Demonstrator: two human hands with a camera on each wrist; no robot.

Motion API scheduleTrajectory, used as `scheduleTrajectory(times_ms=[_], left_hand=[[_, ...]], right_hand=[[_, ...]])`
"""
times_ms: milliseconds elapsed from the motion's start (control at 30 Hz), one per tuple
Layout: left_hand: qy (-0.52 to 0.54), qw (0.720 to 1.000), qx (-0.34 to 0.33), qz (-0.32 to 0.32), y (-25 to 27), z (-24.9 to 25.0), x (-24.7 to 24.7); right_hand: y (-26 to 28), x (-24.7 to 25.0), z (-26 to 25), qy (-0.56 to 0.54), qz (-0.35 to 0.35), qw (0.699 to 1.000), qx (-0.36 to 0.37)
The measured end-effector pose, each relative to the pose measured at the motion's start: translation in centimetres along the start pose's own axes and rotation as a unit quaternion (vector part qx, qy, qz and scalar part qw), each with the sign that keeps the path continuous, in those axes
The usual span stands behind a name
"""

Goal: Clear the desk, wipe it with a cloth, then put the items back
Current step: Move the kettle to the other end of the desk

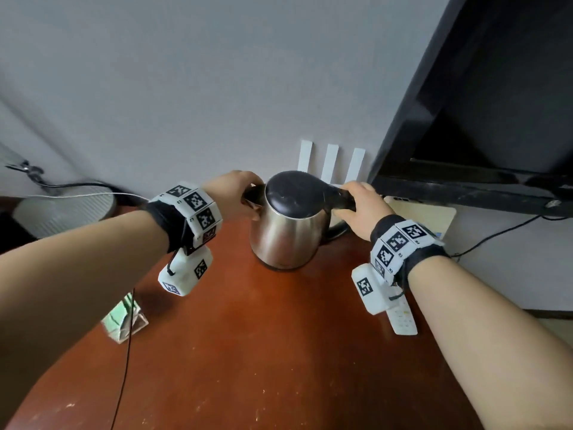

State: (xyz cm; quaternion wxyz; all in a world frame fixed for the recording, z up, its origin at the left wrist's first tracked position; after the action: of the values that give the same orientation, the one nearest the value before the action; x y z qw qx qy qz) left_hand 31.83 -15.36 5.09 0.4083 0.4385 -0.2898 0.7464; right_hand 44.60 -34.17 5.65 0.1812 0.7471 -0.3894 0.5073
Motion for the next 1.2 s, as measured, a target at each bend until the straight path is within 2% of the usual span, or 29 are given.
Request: scheduleTrajectory(times_ms=[300, 567, 833, 1200], left_hand=[[-0.064, 0.995, 0.047, 0.054, 6.3, -11.6, 10.2], [-0.093, 0.988, 0.096, 0.072, 10.4, -21.8, 13.6], [-0.096, 0.986, 0.124, 0.063, 12.2, -28.2, 13.4], [-0.107, 0.982, 0.155, 0.025, 11.6, -32.6, 12.8]], right_hand=[[0.4, -5.3, -14.9, -0.042, -0.011, 0.996, 0.078], [1.0, -11.4, -24.9, -0.057, -0.029, 0.992, 0.105], [1.2, -16.3, -29.7, -0.052, -0.056, 0.991, 0.107], [-0.5, -20.7, -32.6, -0.045, -0.074, 0.992, 0.094]])
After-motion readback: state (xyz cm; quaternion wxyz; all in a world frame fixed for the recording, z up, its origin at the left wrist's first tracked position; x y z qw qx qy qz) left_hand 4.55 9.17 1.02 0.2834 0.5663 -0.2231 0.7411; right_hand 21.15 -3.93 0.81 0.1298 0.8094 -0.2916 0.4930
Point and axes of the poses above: each hand's wrist, its own y-axis away from the middle knuckle, its own x-axis out of the back of the hand, z = x × y, the point moved 4 cm from there along -y, towards the middle knuckle, and after that the axes turned 10 degrees about z, right-handed, at the moved point
